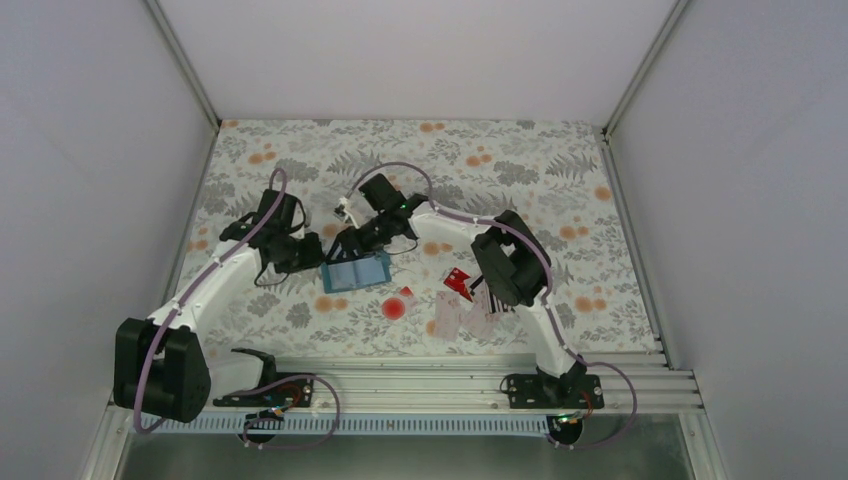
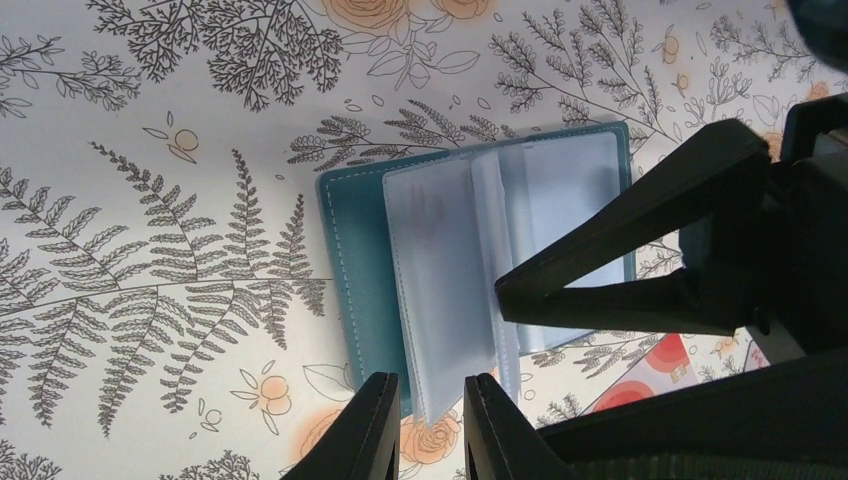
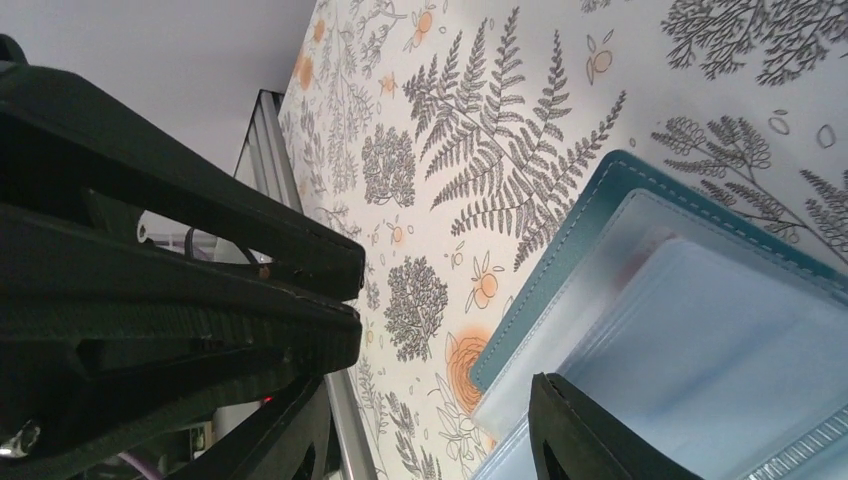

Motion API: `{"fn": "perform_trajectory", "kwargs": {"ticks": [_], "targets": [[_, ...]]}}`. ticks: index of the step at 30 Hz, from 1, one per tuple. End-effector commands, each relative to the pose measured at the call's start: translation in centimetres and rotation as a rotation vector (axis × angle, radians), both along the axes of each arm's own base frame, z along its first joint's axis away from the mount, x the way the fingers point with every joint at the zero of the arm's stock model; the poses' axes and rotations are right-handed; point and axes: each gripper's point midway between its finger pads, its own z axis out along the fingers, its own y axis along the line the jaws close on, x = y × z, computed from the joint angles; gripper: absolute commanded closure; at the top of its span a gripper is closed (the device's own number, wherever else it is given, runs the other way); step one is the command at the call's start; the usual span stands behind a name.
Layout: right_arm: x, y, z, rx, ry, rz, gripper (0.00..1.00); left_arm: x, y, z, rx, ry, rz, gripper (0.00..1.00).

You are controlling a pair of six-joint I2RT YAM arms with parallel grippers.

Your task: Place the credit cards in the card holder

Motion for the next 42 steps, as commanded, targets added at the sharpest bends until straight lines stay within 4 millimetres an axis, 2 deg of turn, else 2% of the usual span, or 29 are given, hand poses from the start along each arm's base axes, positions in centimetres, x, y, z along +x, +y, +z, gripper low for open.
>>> {"fn": "perform_trajectory", "kwargs": {"ticks": [1,8,11,18,24,28,30,34,42], "targets": [[0.3,0.2,1.7,-0.022,-0.069,-0.015,0.48,0.4,-0.3,1.4,-0.018,-0.031,-0.022,0.81],[1.6,-2.8,4.3,-0.093,-0.203,-0.112,0.48,0.7,-1.1,1.1,-0.059,-0.032,-0.045,0.81],[2.3,-4.3,4.9,-0.144,-0.264,-0.166,0.48,0.6,-1.7,0.3,-0.083,-0.011,-0.076,0.81],[2.3,-7.9,4.6,-0.256,-0.35,-0.231,0.47,0.9,-2.6,-1.3,-0.102,0.02,-0.118,0.81],[1.6,-11.5,3.9,-0.344,-0.403,-0.293,0.47,1.1,-3.7,-1.6,-0.099,0.023,-0.163,0.81],[1.4,-14.6,3.6,-0.433,-0.447,-0.372,0.47,0.9,-5.0,-1.3,-0.1,0.009,-0.212,0.81],[1.3,-16.2,4.3,-0.461,-0.471,-0.423,0.46,0.7,-5.8,-1.2,-0.097,-0.001,-0.24,0.81],[0.2,-19.0,4.4,-0.512,-0.464,-0.5,0.44,0.7,-7.5,-0.6,-0.073,-0.027,-0.284,0.8],[-2.1,-24.9,4.7,-0.564,-0.429,-0.724,0.39,0.0,-9.9,1.8,-0.046,-0.105,-0.319,0.8]]}}
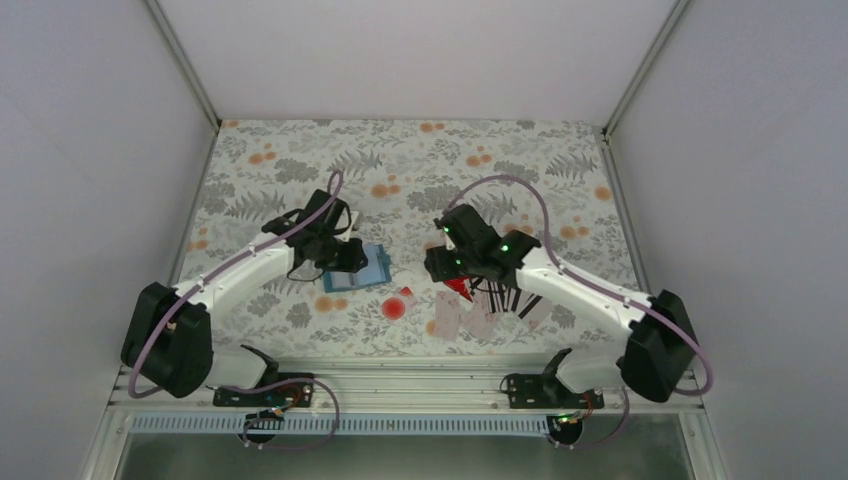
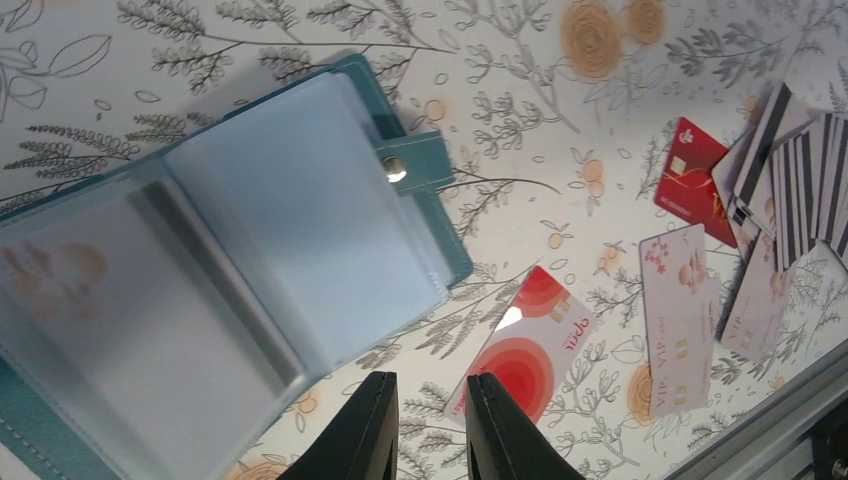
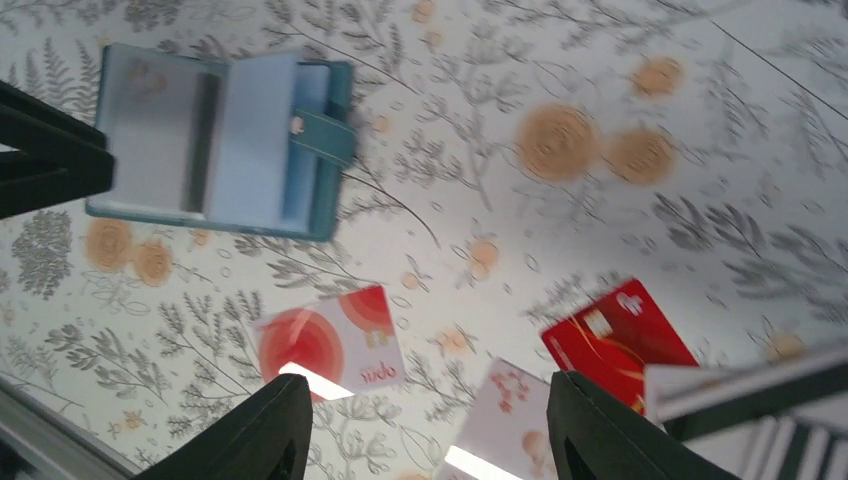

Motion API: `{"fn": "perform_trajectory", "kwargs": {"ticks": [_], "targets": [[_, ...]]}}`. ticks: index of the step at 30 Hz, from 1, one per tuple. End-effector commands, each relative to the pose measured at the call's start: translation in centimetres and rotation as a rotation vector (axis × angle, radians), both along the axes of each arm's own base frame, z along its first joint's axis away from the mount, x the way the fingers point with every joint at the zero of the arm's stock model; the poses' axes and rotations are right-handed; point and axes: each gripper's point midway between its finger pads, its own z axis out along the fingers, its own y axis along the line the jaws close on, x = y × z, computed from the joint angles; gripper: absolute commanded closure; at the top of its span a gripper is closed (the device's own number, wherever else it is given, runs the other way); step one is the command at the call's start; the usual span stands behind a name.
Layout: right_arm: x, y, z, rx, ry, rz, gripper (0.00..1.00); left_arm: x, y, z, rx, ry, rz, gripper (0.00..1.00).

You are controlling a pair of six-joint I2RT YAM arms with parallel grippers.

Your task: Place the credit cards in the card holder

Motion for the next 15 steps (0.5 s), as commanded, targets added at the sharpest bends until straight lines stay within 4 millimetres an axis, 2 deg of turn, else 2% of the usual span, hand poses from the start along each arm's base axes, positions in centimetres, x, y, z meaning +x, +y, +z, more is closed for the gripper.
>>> {"fn": "perform_trajectory", "kwargs": {"ticks": [1,3,7,11,15], "targets": [[-0.7,-3.5,-0.4,-0.018,-0.001,-0.17,0.38,0.3,-0.8,2.2,0.0,-0.075,0.018,0.8],[-1.4,-3.8,-0.8,-0.012,0.023,-0.178,0.35,-0.2,-1.0,2.5,0.007,-0.081,0.018,0.8],[-2.2,-4.3,-1.5,0.014,0.056,-0.209,0.2,-0.9,-0.9,3.5,0.026,-0.11,0.022,0.78],[-2.0,-4.2,-1.3,0.072,0.044,-0.258,0.06,-1.4,-0.1,4.9,0.03,-0.151,0.046,0.77],[-1.9,-5.1,-1.1,0.04,0.022,-0.276,0.01,-2.3,0.8,5.2,0.035,-0.174,0.054,0.76]]}}
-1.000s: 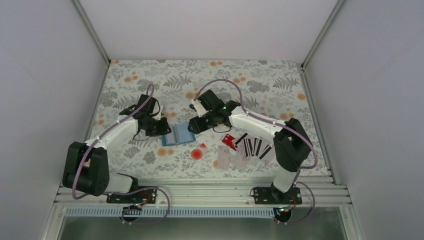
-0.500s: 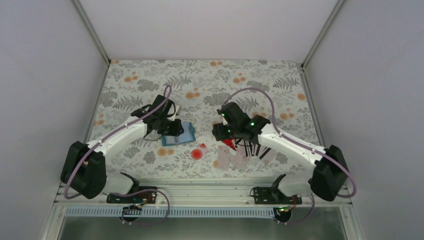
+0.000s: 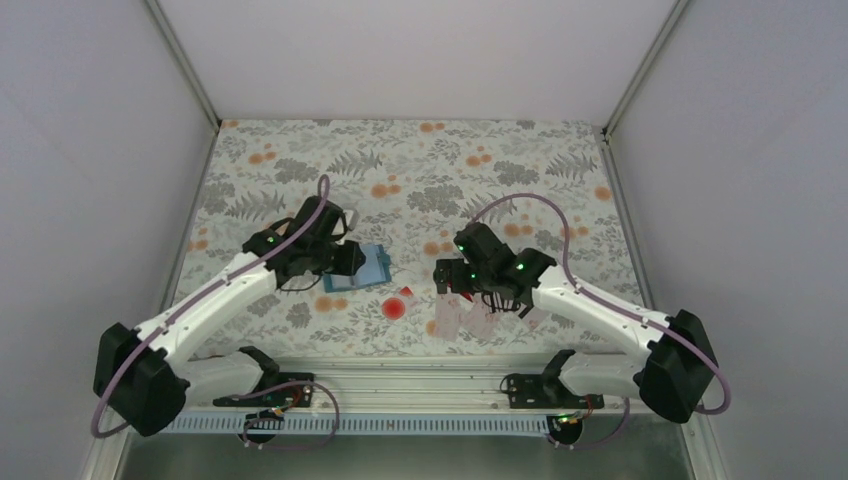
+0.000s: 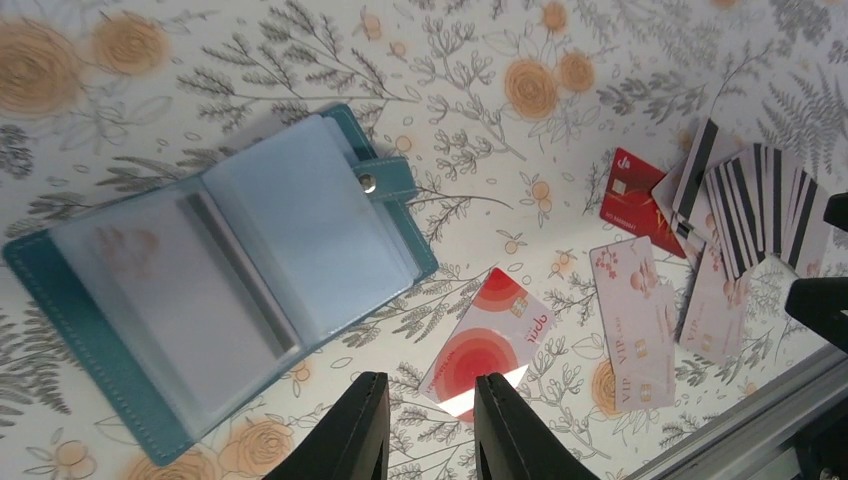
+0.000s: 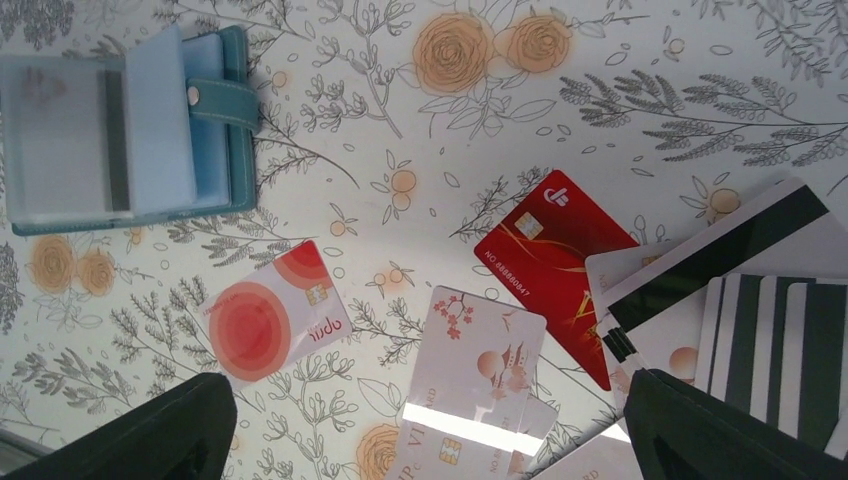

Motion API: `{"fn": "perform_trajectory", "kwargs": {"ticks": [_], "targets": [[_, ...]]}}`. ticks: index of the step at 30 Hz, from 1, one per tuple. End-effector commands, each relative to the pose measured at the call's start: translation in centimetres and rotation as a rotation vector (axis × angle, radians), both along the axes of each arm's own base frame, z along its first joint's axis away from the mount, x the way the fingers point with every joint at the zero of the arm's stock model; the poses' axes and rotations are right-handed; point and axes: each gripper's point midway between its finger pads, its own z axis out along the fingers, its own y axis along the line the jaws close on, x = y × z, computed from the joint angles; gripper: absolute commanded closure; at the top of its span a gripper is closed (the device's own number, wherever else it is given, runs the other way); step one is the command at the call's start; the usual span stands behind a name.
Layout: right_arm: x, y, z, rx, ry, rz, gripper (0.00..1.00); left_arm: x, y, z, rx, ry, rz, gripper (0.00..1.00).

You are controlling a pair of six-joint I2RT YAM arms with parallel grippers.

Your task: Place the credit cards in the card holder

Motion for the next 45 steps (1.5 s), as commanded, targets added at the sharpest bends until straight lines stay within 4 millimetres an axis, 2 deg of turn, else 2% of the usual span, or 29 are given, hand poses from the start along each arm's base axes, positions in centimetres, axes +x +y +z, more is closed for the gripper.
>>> {"fn": "perform_trajectory", "kwargs": {"ticks": [1,4,7,14,19,23,29,31,35,37,42,45], "targets": [[1.0,-0.9,1.3,0.004,-0.057,-0.077,0.01,-0.6,1.3,0.8,0.019,-0.033,0.035,0.76],[1.3,-1.3,1.6,-0.017,-0.068,-0.098,0.04,-1.2,1.7,0.8,0.018,-0.047,0.026,0.76],[1.0,-1.1,1.0,-0.028,-0.021,-0.101,0.04,-1.9,2.0,0.8,0.022,-0.052,0.004,0.76],[-0.3,-0.9,-2.4,-0.079,0.112,-0.127,0.05,-3.6,1.7,1.8,-0.025,-0.073,-0.079,0.75],[-0.5,0.8,-3.6,-0.1,0.168,-0.054,0.01,-4.3,0.9,2.2,-0.066,-0.071,-0.14,0.74],[0.0,1.0,-4.4,-0.137,0.18,-0.084,0.02,-4.4,0.5,3.2,-0.082,-0.097,-0.179,0.73],[-1.1,1.1,-7.1,-0.179,0.28,-0.1,0.02,-3.9,0.9,3.3,-0.045,-0.112,-0.166,0.71],[-1.4,0.8,-7.9,-0.203,0.313,-0.111,0.03,-3.9,1.2,3.4,-0.039,-0.109,-0.144,0.68],[-1.6,0.6,-9.1,-0.239,0.336,-0.111,0.05,-4.2,1.5,3.1,-0.059,-0.103,-0.11,0.45],[-1.6,0.9,-9.6,-0.241,0.343,-0.089,0.08,-4.4,1.7,3.0,-0.063,-0.097,-0.096,0.37],[-1.7,1.7,-9.6,-0.209,0.354,-0.071,0.1,-4.8,2.4,2.9,-0.049,-0.093,-0.072,0.25],[-1.7,2.0,-9.3,-0.198,0.358,-0.056,0.13,-4.8,2.8,2.7,-0.039,-0.09,-0.054,0.23]]}}
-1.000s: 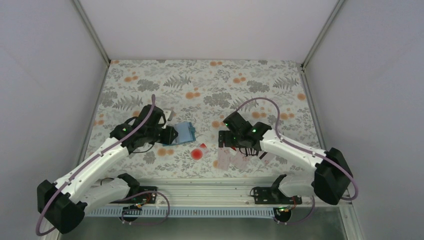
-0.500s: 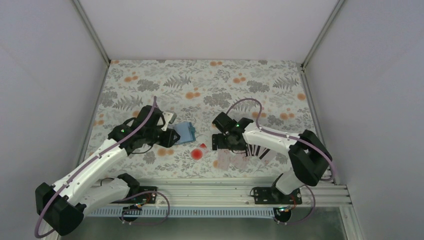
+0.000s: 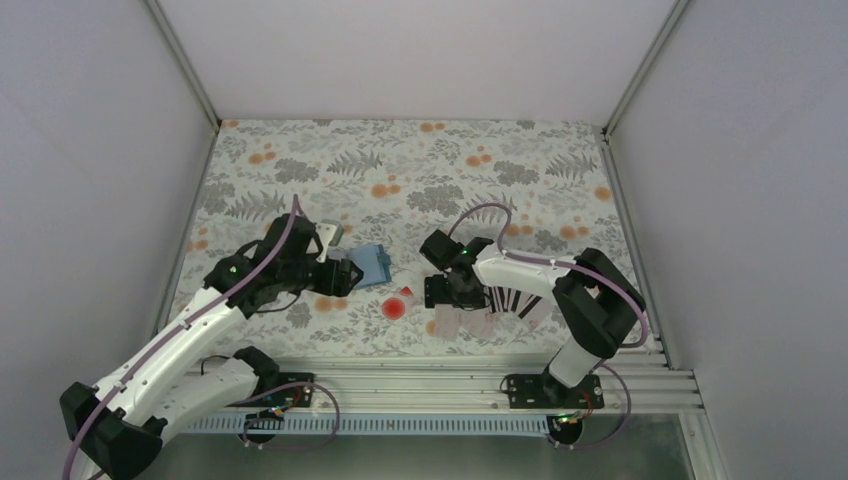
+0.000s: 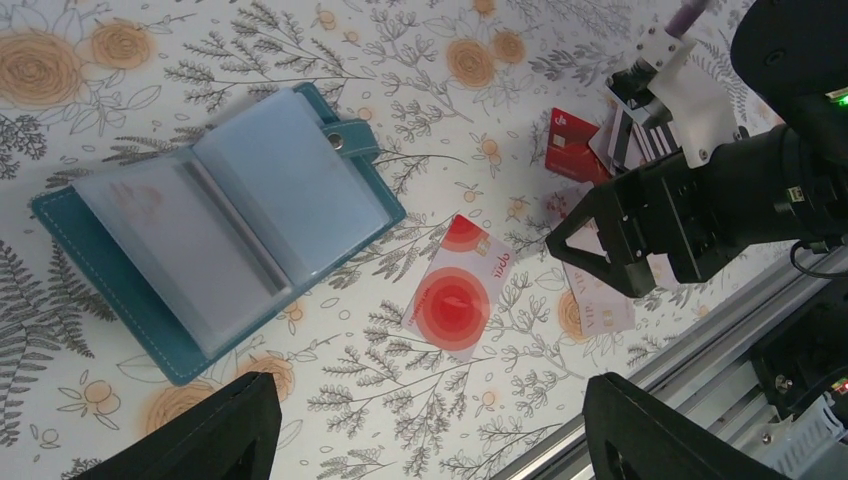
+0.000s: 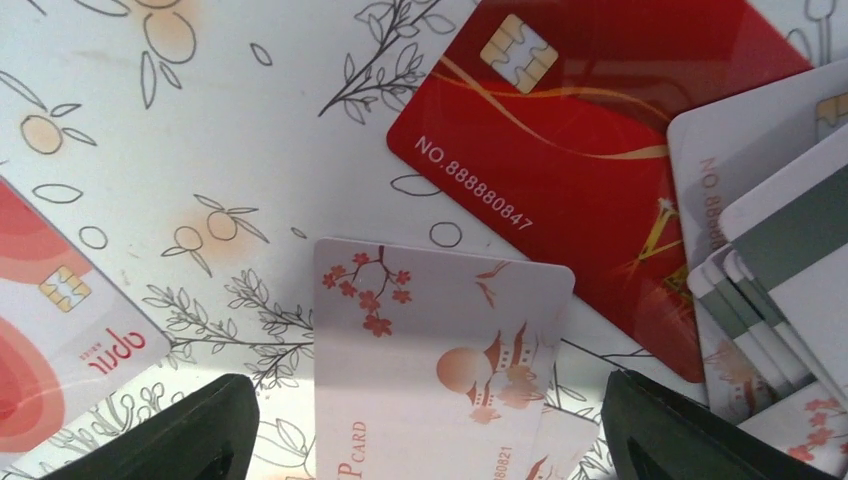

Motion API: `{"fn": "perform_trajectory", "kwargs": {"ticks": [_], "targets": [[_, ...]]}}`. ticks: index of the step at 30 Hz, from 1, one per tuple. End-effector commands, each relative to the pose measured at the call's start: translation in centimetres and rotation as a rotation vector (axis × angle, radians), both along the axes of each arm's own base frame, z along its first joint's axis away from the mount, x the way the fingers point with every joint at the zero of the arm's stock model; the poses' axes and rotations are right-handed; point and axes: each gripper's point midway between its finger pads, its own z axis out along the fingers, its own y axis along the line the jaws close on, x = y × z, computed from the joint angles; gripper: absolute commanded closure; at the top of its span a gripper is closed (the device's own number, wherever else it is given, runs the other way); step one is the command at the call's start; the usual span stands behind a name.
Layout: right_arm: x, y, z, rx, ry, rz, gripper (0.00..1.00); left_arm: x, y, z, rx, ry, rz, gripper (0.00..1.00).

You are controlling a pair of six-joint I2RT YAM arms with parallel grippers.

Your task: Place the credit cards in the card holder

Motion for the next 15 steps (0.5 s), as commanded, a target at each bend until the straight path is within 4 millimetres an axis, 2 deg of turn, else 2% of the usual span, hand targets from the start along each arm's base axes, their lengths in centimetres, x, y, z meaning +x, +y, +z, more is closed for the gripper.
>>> {"fn": "perform_trajectory", "kwargs": {"ticks": [1,11,15], "targets": [[0.1,1.3,0.8,0.041,-0.008,0.022,0.13,-0.4,0.8,-0.8,0.022,0.023,0.036,0.23],[0.0,0.4,1.6,0.001,-0.008,0.006,0.15,-0.4,0.7,-1.2,0.024,0.025,0.03,0.23],[-0.6,-0.6,2.6,-0.023,0.001,-0.075,0.15,-0.2,0.5,-0.9,0.022,0.017,0.022,0.24]]}}
